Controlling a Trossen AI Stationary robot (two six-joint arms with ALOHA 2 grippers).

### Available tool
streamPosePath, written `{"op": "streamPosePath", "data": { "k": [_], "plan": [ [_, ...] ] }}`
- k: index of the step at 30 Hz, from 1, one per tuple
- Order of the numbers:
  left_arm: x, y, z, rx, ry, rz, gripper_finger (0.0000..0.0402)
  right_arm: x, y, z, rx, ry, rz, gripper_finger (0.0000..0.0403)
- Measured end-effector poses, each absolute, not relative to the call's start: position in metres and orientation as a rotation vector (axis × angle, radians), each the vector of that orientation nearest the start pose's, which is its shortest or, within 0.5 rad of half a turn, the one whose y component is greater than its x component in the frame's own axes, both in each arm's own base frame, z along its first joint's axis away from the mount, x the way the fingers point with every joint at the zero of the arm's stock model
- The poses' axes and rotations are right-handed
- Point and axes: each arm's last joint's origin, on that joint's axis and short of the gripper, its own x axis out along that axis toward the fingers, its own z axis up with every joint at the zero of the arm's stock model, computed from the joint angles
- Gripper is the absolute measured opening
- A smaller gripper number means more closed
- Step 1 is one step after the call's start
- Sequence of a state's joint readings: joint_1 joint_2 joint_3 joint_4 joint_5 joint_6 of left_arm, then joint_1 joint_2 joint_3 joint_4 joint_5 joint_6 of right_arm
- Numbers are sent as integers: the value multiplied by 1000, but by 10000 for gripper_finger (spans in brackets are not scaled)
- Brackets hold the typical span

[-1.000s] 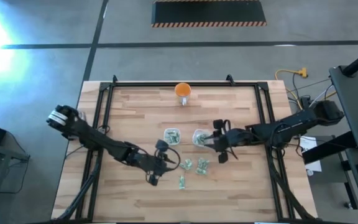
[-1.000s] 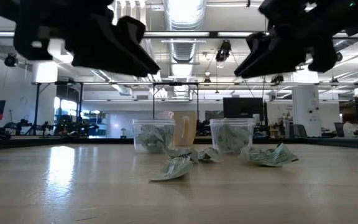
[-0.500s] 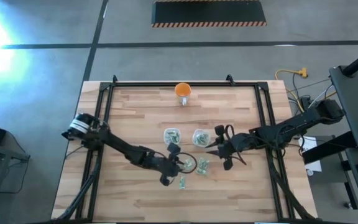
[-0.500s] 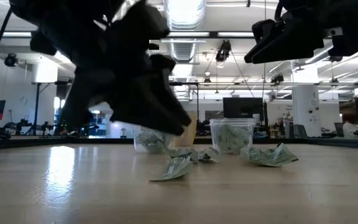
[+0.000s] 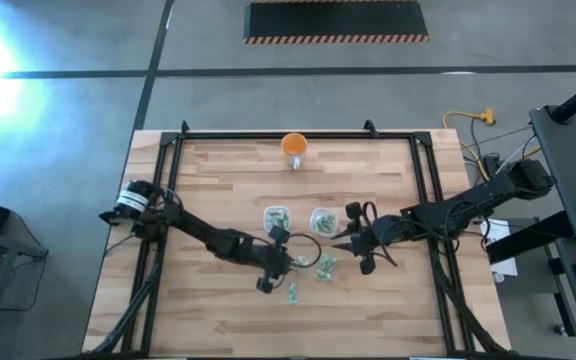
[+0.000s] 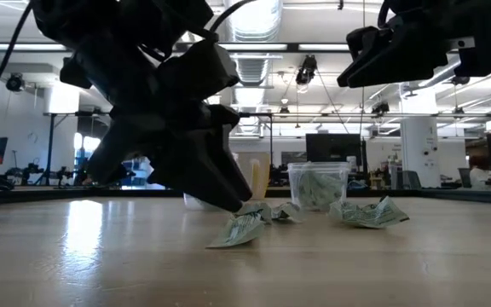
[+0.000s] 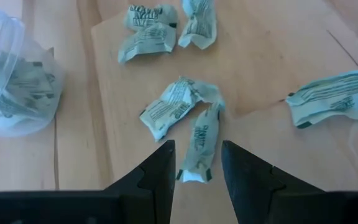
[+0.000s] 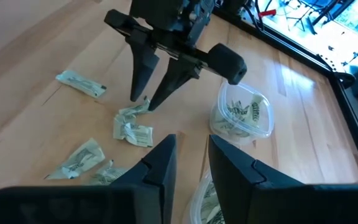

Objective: Pick and place Stevia / Truvia into bins
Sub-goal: Put the green stevia packet into the left transparent container

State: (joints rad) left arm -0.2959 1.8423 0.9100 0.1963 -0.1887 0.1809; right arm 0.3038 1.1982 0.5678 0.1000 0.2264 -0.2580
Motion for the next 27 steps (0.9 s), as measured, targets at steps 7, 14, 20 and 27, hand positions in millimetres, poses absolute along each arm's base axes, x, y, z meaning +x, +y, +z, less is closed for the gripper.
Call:
{"op": "streamPosePath", "data": {
  "k": [7, 14, 20, 27],
  "plan": [
    [341, -96, 131, 333, 735, -162, 107, 231, 66, 205, -386, 501, 140, 84],
    [341, -96, 130, 325, 742, -181, 50, 231, 66, 205, -383, 502, 140, 72],
    [340, -93, 129, 328, 756, -174, 4, 230, 65, 204, -379, 515, 139, 68],
    [339, -92, 142, 354, 720, -110, 1, 230, 65, 203, -380, 520, 140, 68]
  ]
}}
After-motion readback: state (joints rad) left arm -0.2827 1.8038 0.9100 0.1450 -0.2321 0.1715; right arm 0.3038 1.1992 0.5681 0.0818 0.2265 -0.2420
